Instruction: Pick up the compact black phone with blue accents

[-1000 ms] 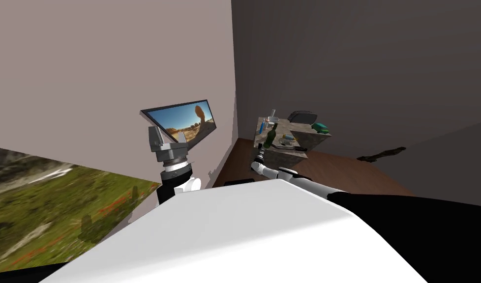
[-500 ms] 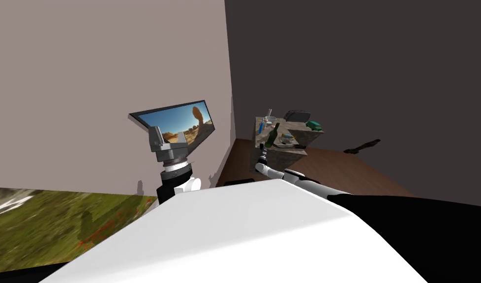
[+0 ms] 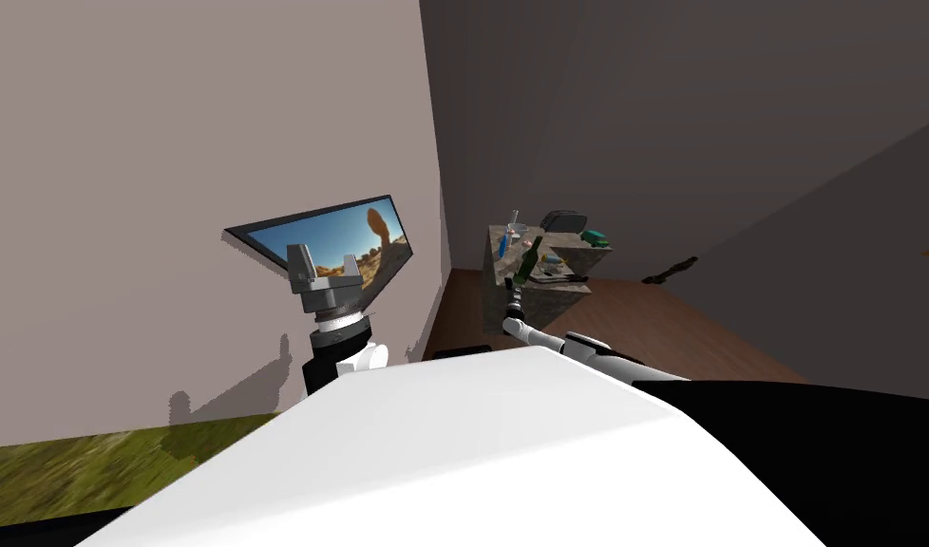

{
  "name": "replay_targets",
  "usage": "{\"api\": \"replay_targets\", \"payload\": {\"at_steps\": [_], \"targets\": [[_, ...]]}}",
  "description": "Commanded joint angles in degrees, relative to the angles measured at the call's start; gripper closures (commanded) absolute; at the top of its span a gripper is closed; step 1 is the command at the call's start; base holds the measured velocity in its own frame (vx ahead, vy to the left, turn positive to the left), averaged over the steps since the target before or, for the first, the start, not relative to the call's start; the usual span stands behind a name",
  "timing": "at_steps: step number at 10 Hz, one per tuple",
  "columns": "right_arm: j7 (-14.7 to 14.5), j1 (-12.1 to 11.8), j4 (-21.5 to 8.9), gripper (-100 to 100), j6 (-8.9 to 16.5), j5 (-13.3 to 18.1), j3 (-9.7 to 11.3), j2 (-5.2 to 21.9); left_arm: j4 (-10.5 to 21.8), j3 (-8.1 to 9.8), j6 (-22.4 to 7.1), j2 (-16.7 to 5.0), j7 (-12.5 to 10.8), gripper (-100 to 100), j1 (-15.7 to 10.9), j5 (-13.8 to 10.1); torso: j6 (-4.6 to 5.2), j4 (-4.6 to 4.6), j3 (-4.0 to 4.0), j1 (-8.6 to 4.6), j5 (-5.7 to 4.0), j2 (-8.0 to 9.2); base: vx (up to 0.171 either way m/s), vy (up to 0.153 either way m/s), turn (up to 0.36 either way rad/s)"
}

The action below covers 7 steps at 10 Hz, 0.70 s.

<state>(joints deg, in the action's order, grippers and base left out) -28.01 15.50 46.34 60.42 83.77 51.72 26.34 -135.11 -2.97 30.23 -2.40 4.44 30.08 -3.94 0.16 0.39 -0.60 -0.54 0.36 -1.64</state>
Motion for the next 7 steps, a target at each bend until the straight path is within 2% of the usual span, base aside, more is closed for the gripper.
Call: {"api": "replay_targets", "payload": {"at_steps": [1,2,3,4,5,6,7], "targets": [[0.86,-0.92,1.06,100,-1.15,2.06,-0.62,1.20,0.00,0.00,0.00,0.00,0.00,0,0.00,0.00,0.00,0.00,0.00,0.00,0.00,0.00,0.038,0.137,-0.132],[2.50,-2.70,3.01,100,-3.15,4.13,-1.77,3.55,0.00,0.00,0.00,0.00,0.00,0,-0.01,0.00,-0.10,0.01,0.02,0.00,-0.02,0.05,0.039,0.154,-0.198],[2.50,-2.70,3.01,100,-3.15,5.08,-1.77,3.55,0.00,0.00,0.00,0.00,0.00,0,0.00,0.00,-0.01,0.00,0.03,0.05,0.01,0.07,0.029,0.136,-0.139],[4.14,-4.49,4.95,100,-5.16,7.30,-2.93,5.85,0.00,0.00,0.00,0.00,0.00,0,-0.01,0.00,-0.10,0.02,0.04,0.01,0.00,0.08,0.036,0.146,-0.218],[4.14,-4.49,4.95,100,-5.16,8.10,-2.93,5.89,0.00,0.00,0.00,0.00,0.00,0,0.00,0.00,0.00,0.01,0.04,0.03,0.03,0.08,0.020,0.117,-0.127],[3.80,-4.27,4.81,100,-4.89,7.28,-2.84,5.67,0.00,0.00,0.00,-0.01,0.00,0,-0.01,0.00,-0.11,0.02,0.05,-0.05,0.00,0.10,0.002,0.041,-0.014],[3.90,-4.34,4.88,0,-5.01,7.41,-2.87,5.72,0.00,0.00,0.00,-0.01,0.00,0,-0.02,0.00,-0.13,0.03,0.07,-0.27,-0.04,0.12,0.000,0.010,0.001]]}}
